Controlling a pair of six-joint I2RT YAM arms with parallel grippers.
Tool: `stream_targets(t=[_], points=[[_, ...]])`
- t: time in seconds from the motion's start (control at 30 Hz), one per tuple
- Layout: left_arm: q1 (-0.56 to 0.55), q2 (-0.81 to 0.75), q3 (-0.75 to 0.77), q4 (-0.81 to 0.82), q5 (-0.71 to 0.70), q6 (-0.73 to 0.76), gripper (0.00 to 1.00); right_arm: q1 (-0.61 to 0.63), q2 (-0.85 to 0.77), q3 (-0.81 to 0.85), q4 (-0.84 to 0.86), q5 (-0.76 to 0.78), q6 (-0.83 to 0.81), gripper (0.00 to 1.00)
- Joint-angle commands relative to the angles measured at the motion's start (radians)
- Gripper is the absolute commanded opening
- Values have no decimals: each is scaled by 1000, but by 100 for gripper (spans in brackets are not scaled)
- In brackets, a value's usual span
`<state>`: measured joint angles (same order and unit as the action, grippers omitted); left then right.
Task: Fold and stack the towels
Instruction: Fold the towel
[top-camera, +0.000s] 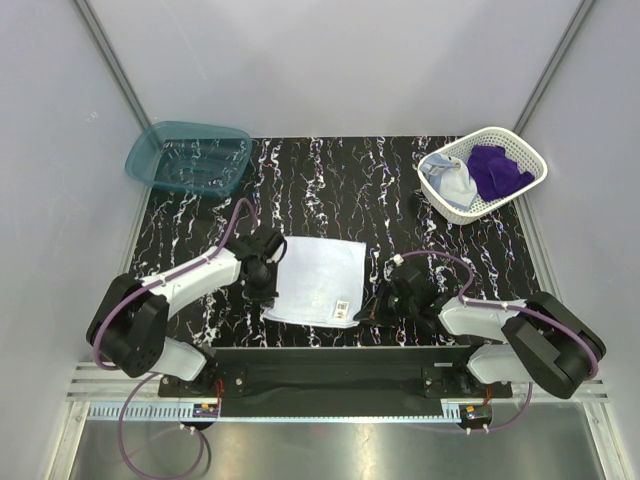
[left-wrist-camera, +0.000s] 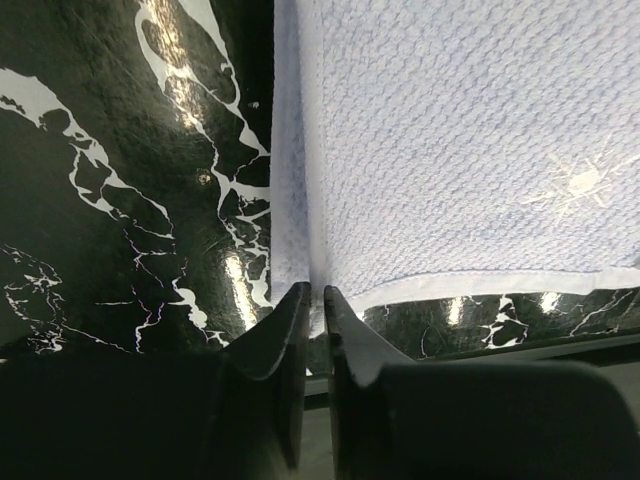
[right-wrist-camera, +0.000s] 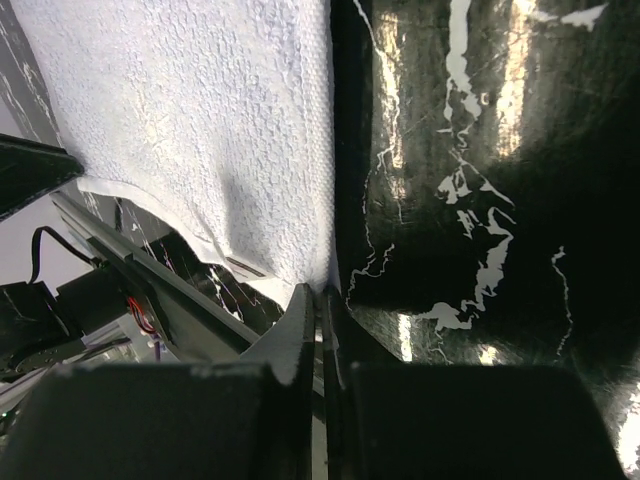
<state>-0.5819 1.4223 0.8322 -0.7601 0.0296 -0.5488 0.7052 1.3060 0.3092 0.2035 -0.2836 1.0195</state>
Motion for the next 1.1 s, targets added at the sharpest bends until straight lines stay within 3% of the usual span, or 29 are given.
stream_targets(t=[0.0,0.17,0.27,0.33,0.43,0.47,0.73,1.07], points=[[-1,-3,-24,30,-10,0,18,20,21,-10,51,9,11,1],[-1,-3,-42,42,-7,-3,26,23,13,-16,47,17,14,1],[1,3,-57,62,7,-10,26,23,4,-15,40,21,14,0],[-1,9,-61,74,21,-14,21,25,-2,-15,31,23,11,0],[-1,12,-53,61,15,-14,1,25,-14,-10,17,26,10,1],[1,10,-42,47,9,-16,0,27,-20,-7,10,24,7,1],[-13,-46,85,-153,-157,-27,0,33,-94,39,-32,0,2,0],[-15,85,10,-114,-155,-5,0,48,28,-18,106,-17,43,2]])
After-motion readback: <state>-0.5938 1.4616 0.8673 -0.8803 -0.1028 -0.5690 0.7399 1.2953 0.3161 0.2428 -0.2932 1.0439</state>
